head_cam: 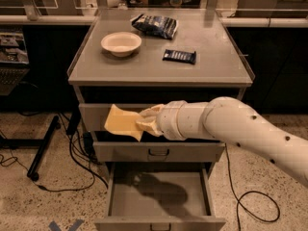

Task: Pick sponge from bottom drawer and place on counter

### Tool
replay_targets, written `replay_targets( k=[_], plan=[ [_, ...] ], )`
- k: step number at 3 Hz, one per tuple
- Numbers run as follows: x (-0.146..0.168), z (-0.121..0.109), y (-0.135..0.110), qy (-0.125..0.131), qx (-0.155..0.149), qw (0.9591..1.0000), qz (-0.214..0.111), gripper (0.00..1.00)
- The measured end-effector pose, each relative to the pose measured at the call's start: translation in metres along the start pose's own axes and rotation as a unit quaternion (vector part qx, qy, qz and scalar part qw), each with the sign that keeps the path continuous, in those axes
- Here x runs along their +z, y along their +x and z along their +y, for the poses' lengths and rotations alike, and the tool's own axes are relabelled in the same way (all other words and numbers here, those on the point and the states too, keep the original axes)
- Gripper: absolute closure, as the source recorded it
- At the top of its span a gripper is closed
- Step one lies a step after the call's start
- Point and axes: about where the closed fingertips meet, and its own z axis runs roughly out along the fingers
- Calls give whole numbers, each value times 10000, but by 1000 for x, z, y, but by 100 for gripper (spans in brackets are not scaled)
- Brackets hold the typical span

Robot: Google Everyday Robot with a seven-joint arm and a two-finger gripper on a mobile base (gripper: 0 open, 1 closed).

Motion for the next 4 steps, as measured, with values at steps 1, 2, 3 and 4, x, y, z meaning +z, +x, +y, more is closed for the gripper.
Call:
replay_targets(
  k=[1, 2, 3, 4],
  plan=[
    [0, 0, 0, 0, 0, 10000, 0, 100],
    [-9, -10, -15, 157, -114, 9998, -22, 100],
    [-23, -42, -50, 544, -298, 9980, -110, 100],
    [-34, -80, -91, 1116, -409, 9926, -254, 100]
  ],
)
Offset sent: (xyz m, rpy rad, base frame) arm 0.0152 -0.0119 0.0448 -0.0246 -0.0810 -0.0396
